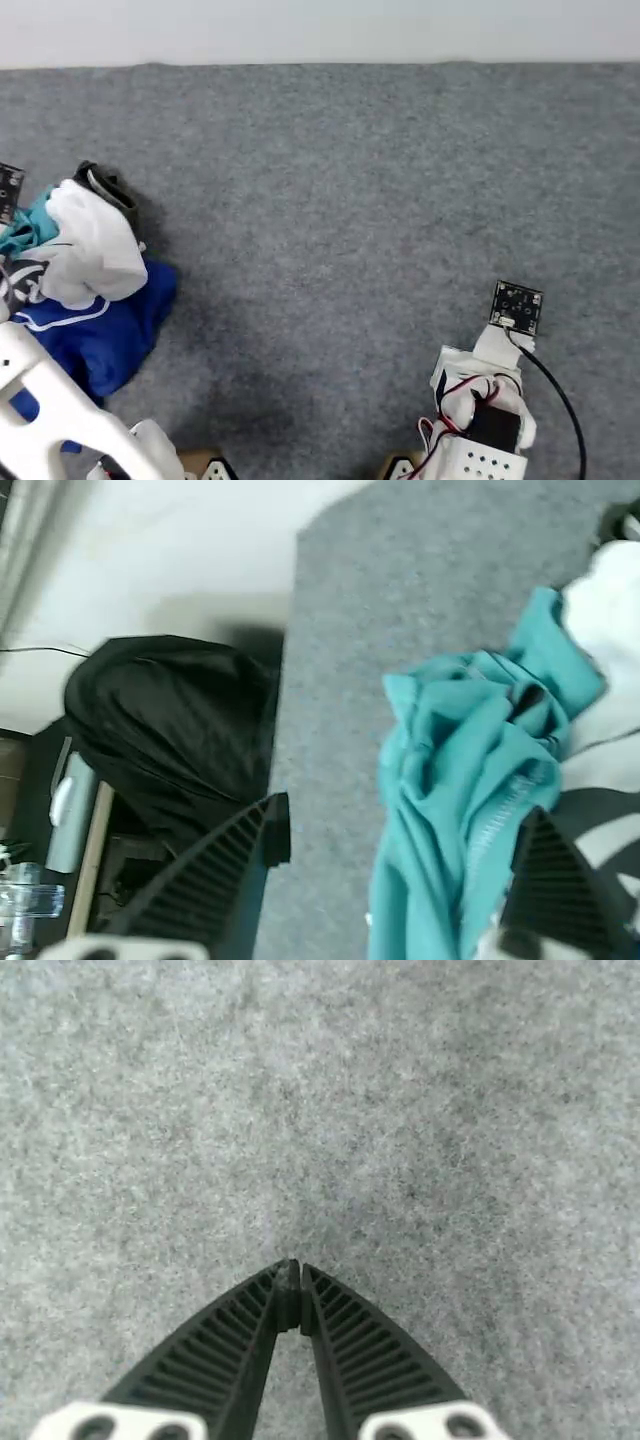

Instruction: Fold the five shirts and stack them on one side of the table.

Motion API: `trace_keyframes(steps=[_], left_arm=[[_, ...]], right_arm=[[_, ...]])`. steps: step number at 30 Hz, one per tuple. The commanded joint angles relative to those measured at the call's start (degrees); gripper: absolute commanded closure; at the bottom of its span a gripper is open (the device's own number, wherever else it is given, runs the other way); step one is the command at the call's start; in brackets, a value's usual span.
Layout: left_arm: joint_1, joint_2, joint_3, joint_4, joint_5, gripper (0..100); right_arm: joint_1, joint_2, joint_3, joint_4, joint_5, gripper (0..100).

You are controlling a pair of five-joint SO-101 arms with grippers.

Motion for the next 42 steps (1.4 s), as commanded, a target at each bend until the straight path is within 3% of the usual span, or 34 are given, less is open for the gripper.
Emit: trace_keyframes(steps=[1,6,13,21,24,29,35,42], left_arm=[[0.97,-1.58,-2.86,-1.76,-0.97,66],[1.76,-1.32,4.35,-4.75,-1.23,66],[2.73,-1.32,19.12,-21.63,-3.52,66],[2.99,-1.23,27.82,-28.13,-5.80,66],[3.87,-1.32,29.67,-31.21,-5.80,73],[5.98,-1.93,29.67,-35.78,-5.80,99],[6.07,-2.02,25.71,-40.62,-5.54,100],[6.24,-2.02,21.67,-40.26,-5.54,100]], right_arm=[[0.40,-0.40,0.79,0.22,-0.26,99.0],[0.40,-0.40,0.79,0.22,-0.26,99.0],[0.40,-0.40,0.79,0.22,-0.26,99.0],[0.40,-0.40,0.79,0.22,-0.26,99.0],[0.40,-0.40,0.79,0.22,-0.26,99.0],[0.40,-0.40,0.79,0.22,-0.26,99.0],[0.40,-0.40,0.79,0.22,-0.26,99.0],[0.40,-0.40,0.79,0.22,-0.26,99.0]])
